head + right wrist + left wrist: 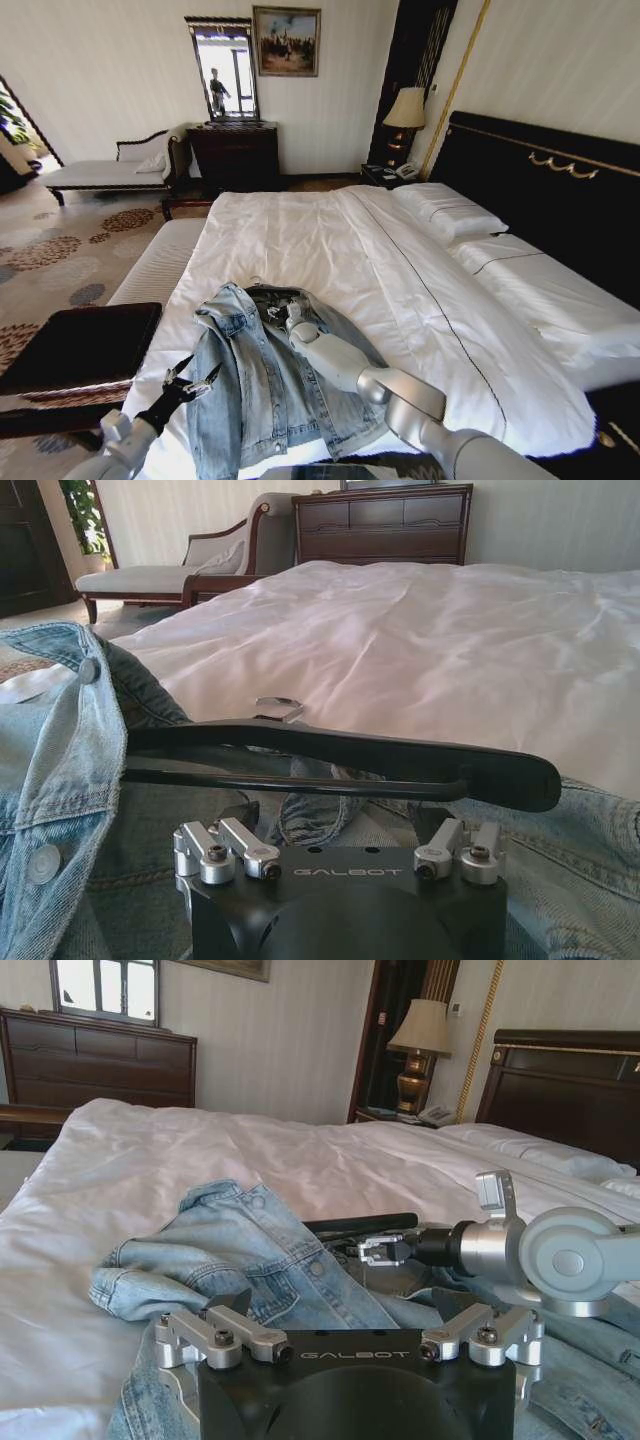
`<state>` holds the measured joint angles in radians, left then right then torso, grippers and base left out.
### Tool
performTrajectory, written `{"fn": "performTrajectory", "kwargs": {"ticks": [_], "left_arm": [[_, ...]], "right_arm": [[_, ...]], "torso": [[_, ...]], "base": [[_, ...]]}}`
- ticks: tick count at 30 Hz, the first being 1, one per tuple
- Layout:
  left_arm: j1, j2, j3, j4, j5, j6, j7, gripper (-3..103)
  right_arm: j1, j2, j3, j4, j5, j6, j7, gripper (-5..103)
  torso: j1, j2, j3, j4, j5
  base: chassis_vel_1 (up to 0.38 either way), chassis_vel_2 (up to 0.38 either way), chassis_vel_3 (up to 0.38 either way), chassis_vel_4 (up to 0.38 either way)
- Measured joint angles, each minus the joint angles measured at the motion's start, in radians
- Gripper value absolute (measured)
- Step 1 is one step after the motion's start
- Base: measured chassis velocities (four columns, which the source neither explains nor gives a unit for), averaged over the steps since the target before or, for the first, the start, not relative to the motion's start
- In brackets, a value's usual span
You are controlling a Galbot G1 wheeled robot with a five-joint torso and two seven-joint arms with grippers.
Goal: Pick up the clothes from the bed and hang them on the clothes hanger.
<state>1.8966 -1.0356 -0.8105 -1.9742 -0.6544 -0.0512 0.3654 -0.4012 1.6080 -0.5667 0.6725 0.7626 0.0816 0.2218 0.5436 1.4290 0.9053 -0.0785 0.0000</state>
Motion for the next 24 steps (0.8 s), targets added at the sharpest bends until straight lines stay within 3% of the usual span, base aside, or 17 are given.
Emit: {"fn": "performTrajectory", "kwargs": {"ticks": [5,7,9,13,15,22,24], "left_arm": [[-0.002,0.000,0.001,0.001,0.001,0.001,0.000,100],[-0.002,0.000,0.000,0.000,0.001,0.001,0.000,100],[-0.002,0.000,0.000,0.000,0.000,0.001,0.000,100],[0.000,-0.002,-0.002,0.001,-0.001,0.001,0.002,100],[0.000,-0.002,-0.003,0.001,-0.001,0.000,0.002,100],[0.002,-0.003,-0.009,0.010,-0.006,-0.005,0.003,100],[0.002,-0.003,-0.009,0.011,-0.006,-0.006,0.003,100]], "right_arm": [[0.008,0.000,-0.025,-0.015,0.008,-0.001,-0.006,80],[0.008,0.000,-0.039,-0.023,0.012,-0.004,-0.007,64],[0.008,0.000,-0.044,-0.024,0.015,-0.005,-0.007,64],[0.010,0.000,-0.064,-0.029,0.034,-0.015,-0.013,42],[0.010,0.000,-0.068,-0.030,0.036,-0.016,-0.014,42],[0.007,0.000,-0.080,-0.023,0.052,-0.017,-0.016,10],[0.006,0.000,-0.080,-0.022,0.052,-0.017,-0.015,10]], "torso": [[0.000,0.000,0.000,0.0000,0.0000],[0.000,0.000,0.000,0.0000,0.0000],[0.000,0.000,0.000,0.0000,0.0000],[0.000,0.000,0.000,0.0000,0.0000],[0.000,0.000,0.000,0.0000,0.0000],[0.000,0.000,0.000,-0.0002,0.0000],[0.000,0.000,0.000,-0.0002,-0.0001]], "base": [[0.000,0.000,0.000,0.000],[0.000,0.000,0.000,0.000],[0.000,0.000,0.000,0.000],[0.000,0.000,0.000,0.000],[0.000,0.000,0.000,0.000],[0.000,0.000,0.000,0.000],[0.000,0.000,0.000,0.000]]}}
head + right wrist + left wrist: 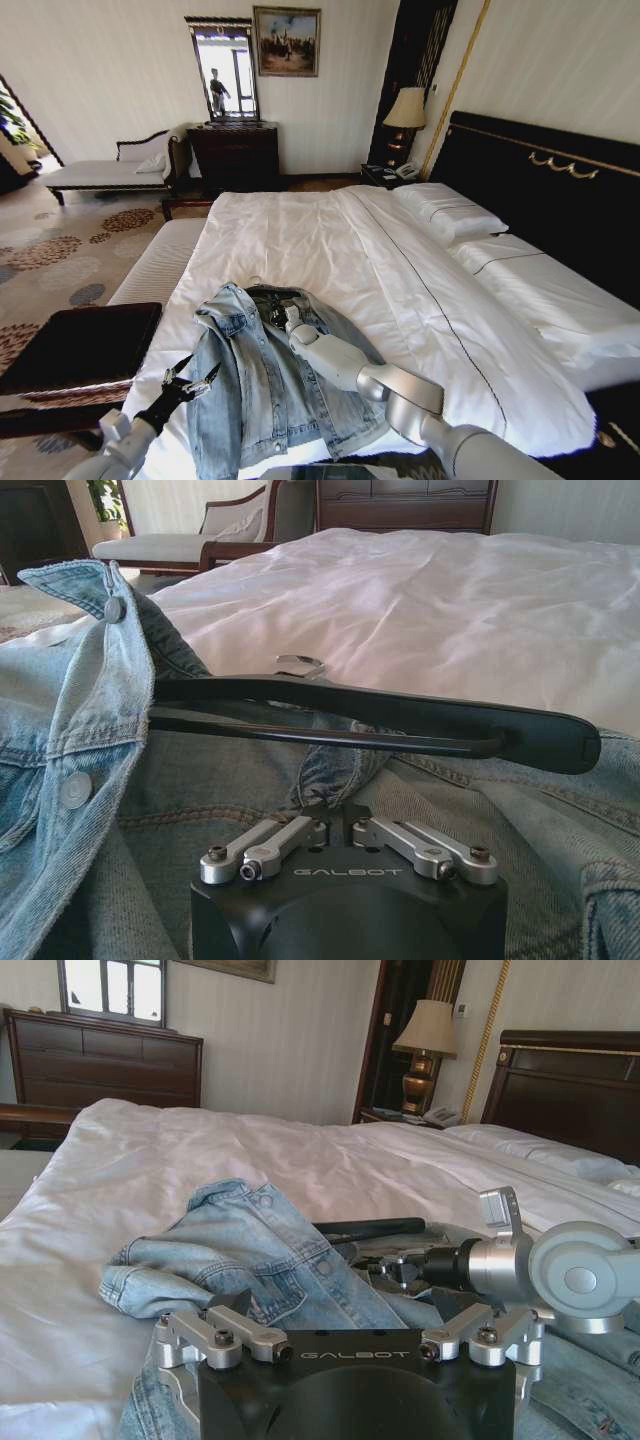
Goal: Pick up the clothes from the bed and hang them on the clothes hanger.
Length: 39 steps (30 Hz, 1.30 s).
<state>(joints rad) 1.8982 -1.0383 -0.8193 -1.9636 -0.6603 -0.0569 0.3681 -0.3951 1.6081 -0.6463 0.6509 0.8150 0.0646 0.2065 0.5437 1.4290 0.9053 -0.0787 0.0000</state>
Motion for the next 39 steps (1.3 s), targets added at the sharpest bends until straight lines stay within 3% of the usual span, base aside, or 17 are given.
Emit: {"fn": "performTrajectory", "kwargs": {"ticks": [3,21,25,27,29,31,32,34,37,39], "left_arm": [[0.001,-0.002,0.000,0.001,-0.001,-0.001,0.000,100],[0.014,-0.004,-0.012,-0.011,-0.005,-0.005,0.002,100],[0.020,-0.004,-0.018,-0.015,-0.006,-0.006,0.004,100],[0.025,-0.003,-0.022,-0.015,-0.008,-0.008,0.006,100],[0.025,-0.003,-0.022,-0.015,-0.009,-0.008,0.006,100],[0.027,-0.002,-0.024,-0.015,-0.010,-0.010,0.008,100],[0.027,-0.002,-0.024,-0.015,-0.010,-0.010,0.008,100],[0.028,-0.002,-0.024,-0.015,-0.010,-0.011,0.009,100],[0.030,-0.002,-0.024,-0.016,-0.012,-0.012,0.012,100],[0.030,-0.001,-0.024,-0.016,-0.013,-0.012,0.012,100]], "right_arm": [[-0.002,0.000,0.010,0.006,0.002,-0.003,0.009,1],[0.000,0.000,0.096,0.023,-0.009,-0.058,0.073,0],[-0.032,0.000,0.076,0.114,0.008,-0.088,0.075,0],[-0.050,0.000,0.068,0.157,0.011,-0.106,0.087,11],[-0.052,0.000,0.068,0.162,0.011,-0.108,0.090,11],[-0.055,0.000,0.061,0.170,0.011,-0.113,0.097,27],[-0.056,0.000,0.057,0.169,0.007,-0.114,0.097,27],[-0.057,0.000,0.052,0.162,-0.007,-0.113,0.097,32],[-0.066,0.000,0.047,0.143,-0.077,-0.100,0.101,48],[-0.068,0.000,0.043,0.147,-0.091,-0.099,0.104,48]], "torso": [[0.000,0.000,0.000,0.0003,0.0000],[0.000,0.000,0.000,0.0001,0.0000],[0.000,0.000,0.000,0.0003,0.0000],[0.000,0.000,0.000,0.0004,0.0000],[0.000,0.000,0.000,0.0004,0.0000],[0.000,0.000,0.000,0.0002,0.0000],[0.000,0.000,0.000,0.0002,0.0000],[0.000,0.000,0.000,0.0002,0.0001],[0.000,0.000,0.000,-0.0002,-0.0001],[0.000,0.000,0.000,-0.0002,-0.0001]], "base": [[0.000,0.000,0.000,0.000],[0.000,0.000,0.000,0.000],[0.000,0.000,0.000,0.000],[0.000,0.000,0.000,0.000],[0.000,0.000,0.000,0.000],[0.000,0.000,0.000,0.000],[0.000,0.000,0.000,0.000],[0.000,0.000,0.000,0.000],[0.000,0.000,0.000,0.000],[0.000,0.000,0.000,0.000]]}}
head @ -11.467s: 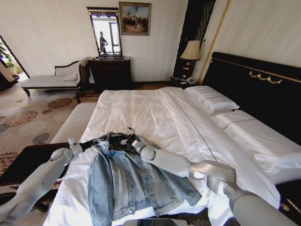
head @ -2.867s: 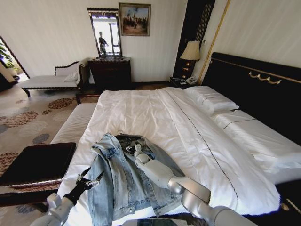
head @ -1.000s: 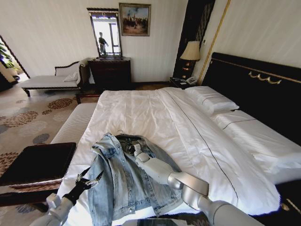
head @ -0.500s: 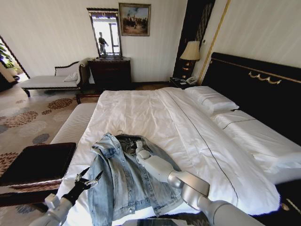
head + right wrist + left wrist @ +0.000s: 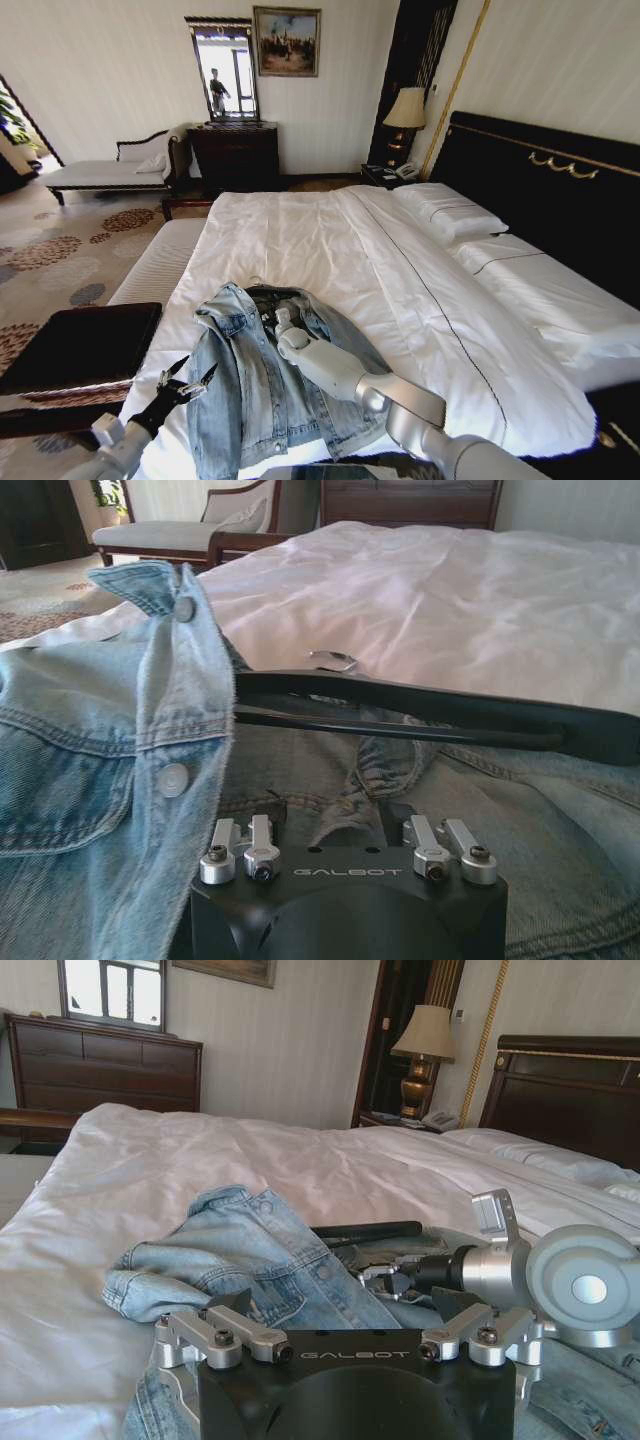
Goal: Pick up the clothes from the bed and hang them on the clothes hanger.
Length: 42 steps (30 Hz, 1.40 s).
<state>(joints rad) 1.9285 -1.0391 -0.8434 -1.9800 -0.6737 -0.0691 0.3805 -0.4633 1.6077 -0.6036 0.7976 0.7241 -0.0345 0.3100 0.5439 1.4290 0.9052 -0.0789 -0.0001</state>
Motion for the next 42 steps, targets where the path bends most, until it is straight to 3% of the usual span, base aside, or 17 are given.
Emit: {"fn": "performTrajectory", "kwargs": {"ticks": [1,2,4,6,10,12,15,16,20,22,25,28,31,36,42], "left_arm": [[0.000,0.002,0.000,0.000,-0.003,0.000,0.001,100],[0.000,0.002,0.000,0.000,-0.004,-0.001,0.001,100],[-0.002,0.003,0.000,0.001,-0.004,-0.001,0.002,100],[-0.004,0.003,0.002,0.001,-0.004,-0.001,0.002,100],[-0.008,0.003,0.005,0.002,-0.005,-0.001,0.003,100],[-0.007,0.003,0.003,0.001,-0.006,-0.001,0.003,100],[-0.005,0.003,-0.001,0.002,-0.011,-0.002,0.004,100],[-0.003,0.004,-0.003,0.003,-0.012,-0.004,0.004,100],[-0.001,0.003,-0.003,0.003,-0.012,-0.005,0.005,100],[-0.001,0.002,-0.003,0.003,-0.012,-0.005,0.005,100],[-0.003,0.000,-0.001,0.001,-0.012,-0.006,0.005,100],[-0.003,-0.001,-0.001,-0.001,-0.012,-0.006,0.005,100],[-0.003,-0.001,-0.001,-0.001,-0.012,-0.006,0.005,100],[0.000,-0.001,-0.003,-0.001,-0.013,-0.006,0.005,100],[-0.002,-0.002,-0.003,0.000,-0.014,-0.006,0.004,100]], "right_arm": [[-0.005,0.000,-0.013,0.016,-0.017,0.000,0.007,60],[-0.006,0.000,-0.017,0.021,-0.021,-0.001,0.009,60],[-0.013,0.000,-0.032,0.042,-0.046,-0.003,0.016,70],[-0.015,0.001,-0.039,0.048,-0.060,-0.006,0.019,70],[-0.011,0.000,-0.051,0.033,-0.100,-0.026,0.025,94],[-0.009,0.000,-0.053,0.031,-0.102,-0.033,0.028,94],[-0.005,0.000,-0.056,0.017,-0.108,-0.044,0.034,85],[-0.003,0.000,-0.055,0.005,-0.112,-0.049,0.038,74],[0.000,0.000,-0.051,-0.006,-0.115,-0.052,0.045,63],[0.001,0.000,-0.043,-0.010,-0.115,-0.053,0.054,51],[0.002,0.000,-0.032,-0.012,-0.111,-0.053,0.062,47],[0.004,0.001,-0.017,-0.017,-0.098,-0.056,0.074,30],[0.006,0.001,-0.010,-0.022,-0.095,-0.056,0.077,25],[0.009,0.001,0.010,-0.031,-0.092,-0.056,0.083,3],[0.009,0.000,0.035,-0.006,-0.033,-0.074,0.107,1]], "torso": [[0.000,0.000,0.000,0.0002,0.0001],[0.000,0.000,0.000,0.0003,0.0001],[0.000,0.000,0.000,0.0004,0.0001],[0.000,0.000,0.000,0.0005,0.0001],[0.000,0.000,0.000,0.0002,0.0000],[0.000,0.000,0.000,0.0003,0.0000],[0.000,0.000,0.000,0.0003,0.0001],[0.000,0.000,0.000,0.0003,0.0001],[0.000,0.000,0.000,0.0004,0.0001],[0.000,0.000,0.000,0.0004,0.0001],[0.000,0.000,0.000,0.0003,0.0001],[0.000,0.000,0.000,0.0003,0.0001],[0.000,0.000,0.000,0.0003,0.0001],[0.000,0.000,0.000,0.0004,0.0001],[0.000,0.000,0.000,0.0003,0.0001]], "base": [[0.000,0.000,0.000,0.000],[0.000,0.000,0.000,0.000],[0.000,0.000,0.000,0.000],[0.000,0.000,0.000,0.000],[0.000,0.000,0.000,0.000],[0.000,0.000,0.000,0.000],[0.000,0.000,0.000,0.000],[0.000,0.000,0.000,0.000],[0.000,0.000,0.000,0.000],[0.000,0.000,0.000,0.000],[0.000,0.000,0.000,0.000],[0.000,0.000,0.000,0.000],[0.000,0.000,0.000,0.000],[0.000,0.000,0.000,0.000],[0.000,0.000,0.000,0.000]]}}
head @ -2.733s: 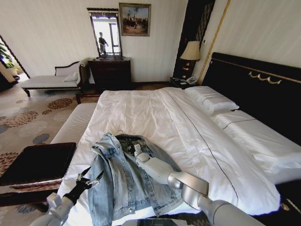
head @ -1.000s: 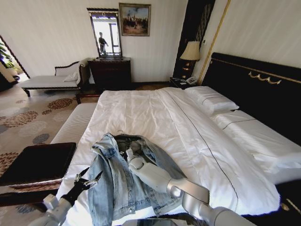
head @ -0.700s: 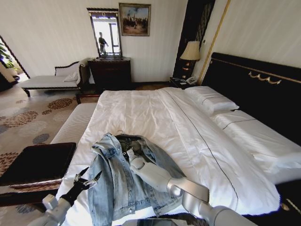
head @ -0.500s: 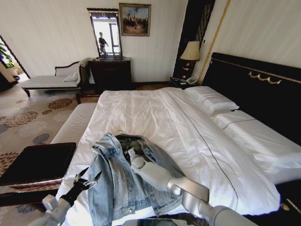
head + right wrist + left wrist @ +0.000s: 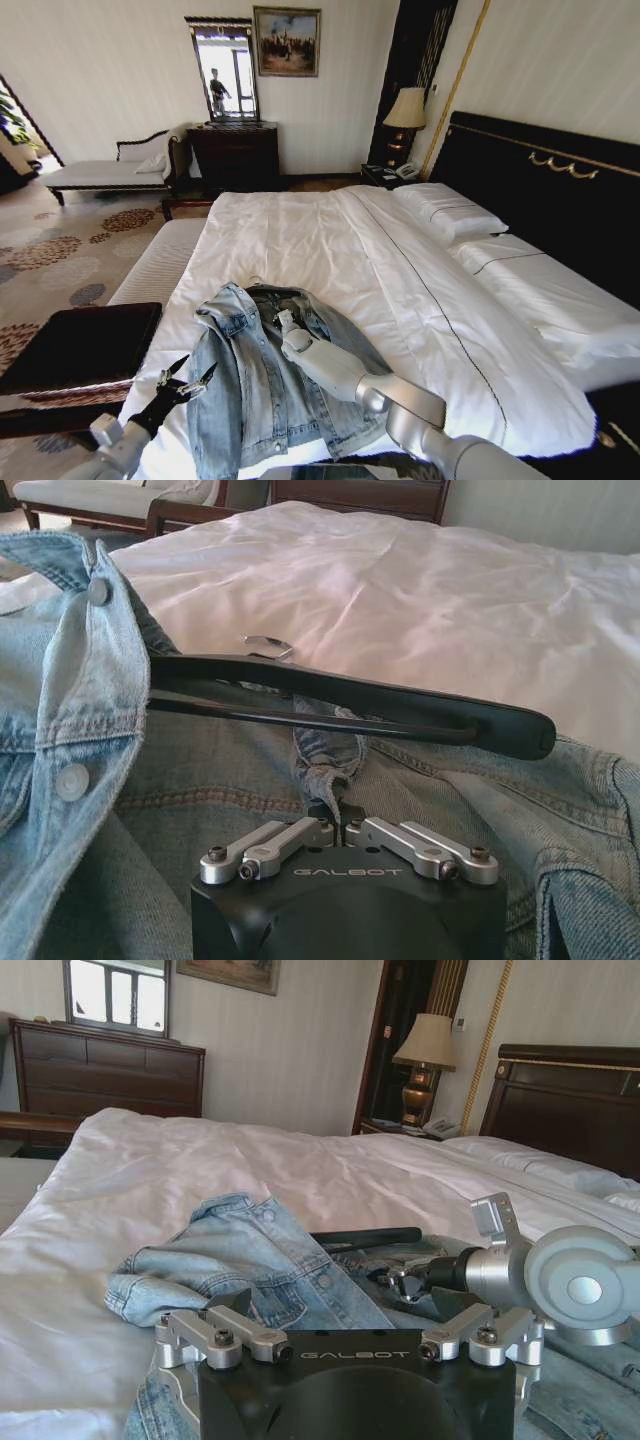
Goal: Pick up the clothes from the bed and hang them on the clothes hanger.
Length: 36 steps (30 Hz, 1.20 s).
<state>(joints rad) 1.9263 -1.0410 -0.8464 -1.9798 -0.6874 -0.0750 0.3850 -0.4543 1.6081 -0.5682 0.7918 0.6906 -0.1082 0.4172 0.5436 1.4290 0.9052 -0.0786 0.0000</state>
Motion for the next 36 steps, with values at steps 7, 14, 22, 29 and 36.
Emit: {"fn": "performTrajectory", "kwargs": {"ticks": [7,14,22,29,36], "left_arm": [[-0.001,0.000,0.001,-0.001,-0.001,0.000,0.000,100],[0.006,-0.002,-0.001,-0.005,0.000,0.000,0.000,100],[0.007,-0.004,-0.003,-0.014,0.000,0.000,0.001,100],[0.010,-0.005,-0.006,-0.020,0.000,0.001,0.002,100],[0.016,-0.006,-0.013,-0.022,-0.006,0.001,0.005,100]], "right_arm": [[-0.001,0.000,0.033,-0.006,0.056,-0.042,0.031,0],[0.021,0.000,0.101,-0.072,0.050,-0.046,0.050,0],[0.085,0.000,0.168,-0.138,0.076,-0.056,0.061,0],[0.142,0.000,0.193,-0.220,0.091,-0.060,0.061,0],[0.163,-0.001,0.215,-0.224,0.067,-0.047,0.062,0]], "torso": [[0.000,0.000,0.000,0.0001,0.0001],[0.000,0.000,0.000,0.0001,0.0002],[0.000,0.000,0.000,0.0001,0.0002],[0.000,0.000,0.000,0.0001,0.0001],[0.000,0.000,0.000,-0.0003,-0.0002]], "base": [[0.000,0.000,0.000,0.000],[0.000,0.000,0.000,0.000],[0.000,0.000,0.000,0.000],[0.000,0.000,0.000,0.000],[0.000,0.000,0.000,0.000]]}}
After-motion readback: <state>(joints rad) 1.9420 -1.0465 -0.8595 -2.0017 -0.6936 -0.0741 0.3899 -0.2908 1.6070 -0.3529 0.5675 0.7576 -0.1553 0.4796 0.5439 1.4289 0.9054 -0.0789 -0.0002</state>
